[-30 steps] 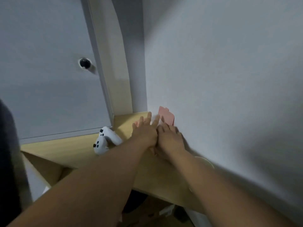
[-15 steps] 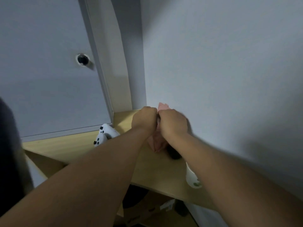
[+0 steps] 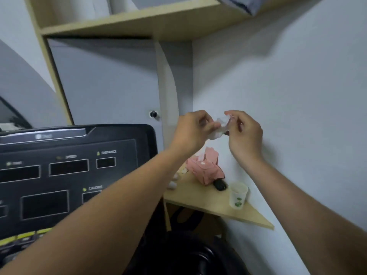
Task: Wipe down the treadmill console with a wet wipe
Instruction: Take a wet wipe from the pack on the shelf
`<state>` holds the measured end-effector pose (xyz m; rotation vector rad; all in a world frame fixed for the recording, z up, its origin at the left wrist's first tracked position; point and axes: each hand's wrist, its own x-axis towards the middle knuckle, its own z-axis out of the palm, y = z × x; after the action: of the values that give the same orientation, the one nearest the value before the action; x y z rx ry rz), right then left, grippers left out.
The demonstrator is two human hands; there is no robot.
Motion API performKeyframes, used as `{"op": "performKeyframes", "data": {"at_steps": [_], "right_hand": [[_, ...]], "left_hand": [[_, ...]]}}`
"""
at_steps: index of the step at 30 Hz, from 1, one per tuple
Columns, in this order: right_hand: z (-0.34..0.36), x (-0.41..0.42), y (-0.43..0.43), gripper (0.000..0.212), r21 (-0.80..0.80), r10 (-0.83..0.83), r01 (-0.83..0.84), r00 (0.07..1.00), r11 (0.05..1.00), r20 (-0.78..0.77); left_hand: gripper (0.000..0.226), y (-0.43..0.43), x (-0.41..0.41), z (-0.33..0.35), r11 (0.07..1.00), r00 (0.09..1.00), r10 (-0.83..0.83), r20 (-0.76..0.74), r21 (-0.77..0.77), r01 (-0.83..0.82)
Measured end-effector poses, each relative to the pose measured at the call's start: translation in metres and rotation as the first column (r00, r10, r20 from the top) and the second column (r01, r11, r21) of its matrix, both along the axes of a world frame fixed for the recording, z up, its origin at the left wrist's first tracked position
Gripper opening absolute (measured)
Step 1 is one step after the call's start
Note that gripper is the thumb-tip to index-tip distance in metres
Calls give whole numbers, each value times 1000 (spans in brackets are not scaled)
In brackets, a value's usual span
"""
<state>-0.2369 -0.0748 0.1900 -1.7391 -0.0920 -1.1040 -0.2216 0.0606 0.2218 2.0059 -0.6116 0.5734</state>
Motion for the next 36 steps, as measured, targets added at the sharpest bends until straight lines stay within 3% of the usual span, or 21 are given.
{"op": "performKeyframes", "data": {"at_steps": [3,7,12,13,16,21,24,27,36], "right_hand": [[22,-40,47,21,54,118,-120,993,991,26],[31,-82,122,15,15,261,-260,965,965,-39],[25,-127,218,13,29,443,-442,894,897,-67],[21,-134,235,11,25,482,-481,872,876,-82],[6,-157,283,5,38,598,-602,782,798,-175],[-19,-188,347,24,198,770,-754,557,626,-313],[-34,-195,368,18,119,720,-729,612,674,-328],[-39,-198,384,19,29,681,-712,659,702,-319],[-36,-173,409,21,-7,697,-744,629,668,-344]], "left_hand": [[21,55,-51,19,991,1000,-2,19,-134,5],[27,140,-105,23,977,994,110,-4,-183,-109],[67,240,-176,-1,974,954,-79,-288,-225,13],[66,255,-188,-9,972,948,-85,-308,-235,11],[28,296,-216,-32,938,957,21,-290,-324,-119],[27,358,-251,-64,793,917,152,-370,-507,-336],[39,381,-264,-78,736,906,148,-395,-569,-368],[26,392,-273,-83,719,913,111,-393,-602,-347],[19,407,-258,-81,722,894,292,-341,-535,-439]]}}
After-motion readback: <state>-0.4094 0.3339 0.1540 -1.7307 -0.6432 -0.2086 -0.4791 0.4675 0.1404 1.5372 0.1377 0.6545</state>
